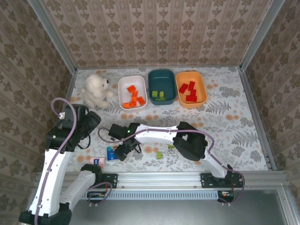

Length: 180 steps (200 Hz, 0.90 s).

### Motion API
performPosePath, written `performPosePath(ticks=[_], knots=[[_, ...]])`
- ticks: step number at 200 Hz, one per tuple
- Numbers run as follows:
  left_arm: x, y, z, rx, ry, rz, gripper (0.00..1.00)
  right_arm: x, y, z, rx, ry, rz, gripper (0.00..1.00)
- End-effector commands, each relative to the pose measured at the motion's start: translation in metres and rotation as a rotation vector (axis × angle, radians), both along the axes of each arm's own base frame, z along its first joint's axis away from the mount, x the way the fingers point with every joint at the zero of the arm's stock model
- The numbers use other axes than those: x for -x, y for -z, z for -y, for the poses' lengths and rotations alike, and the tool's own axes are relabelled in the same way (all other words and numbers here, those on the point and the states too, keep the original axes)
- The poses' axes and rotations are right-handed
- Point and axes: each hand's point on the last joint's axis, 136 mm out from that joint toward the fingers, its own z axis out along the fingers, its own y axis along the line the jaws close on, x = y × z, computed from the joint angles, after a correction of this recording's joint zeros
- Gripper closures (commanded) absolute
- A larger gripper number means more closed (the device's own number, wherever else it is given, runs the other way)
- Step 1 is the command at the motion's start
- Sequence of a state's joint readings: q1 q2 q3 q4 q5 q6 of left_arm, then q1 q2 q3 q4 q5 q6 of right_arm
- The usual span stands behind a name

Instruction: Sort the legos into containers by color

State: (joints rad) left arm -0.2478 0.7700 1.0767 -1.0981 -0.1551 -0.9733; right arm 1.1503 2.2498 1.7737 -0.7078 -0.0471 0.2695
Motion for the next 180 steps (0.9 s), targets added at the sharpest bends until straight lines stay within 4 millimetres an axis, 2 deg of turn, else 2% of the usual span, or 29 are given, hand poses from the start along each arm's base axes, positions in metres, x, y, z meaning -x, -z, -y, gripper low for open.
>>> performPosePath(ticks=[1,34,56,88,128,149,180], knots=[[0.005,-0.005,-0.003,0.013,-0.019,0.009,0.32,-0.035,0.007,0.035,0.062,0.145,0.026,0.12],[0.005,-0.002,0.0,0.028,-0.017,0.008,0.33,-0.066,0.003,0.061,0.065,0.227,0.029,0.13],[0.004,-0.002,0.001,0.031,-0.013,0.01,0.33,-0.077,-0.009,0.067,0.05,0.256,0.034,0.13],[0.003,0.0,0.003,0.024,0.011,0.005,0.33,-0.069,-0.032,0.056,-0.015,0.278,0.026,0.13],[0.011,0.003,0.003,-0.001,0.057,0.012,0.32,-0.07,-0.042,0.038,-0.073,0.506,-0.067,0.13],[0.017,0.001,0.006,-0.005,0.114,0.054,0.31,-0.075,-0.04,0.032,-0.032,0.578,-0.073,0.12],[0.028,-0.007,0.014,0.027,0.182,0.15,0.3,-0.081,-0.02,0.034,0.042,0.653,-0.075,0.17]])
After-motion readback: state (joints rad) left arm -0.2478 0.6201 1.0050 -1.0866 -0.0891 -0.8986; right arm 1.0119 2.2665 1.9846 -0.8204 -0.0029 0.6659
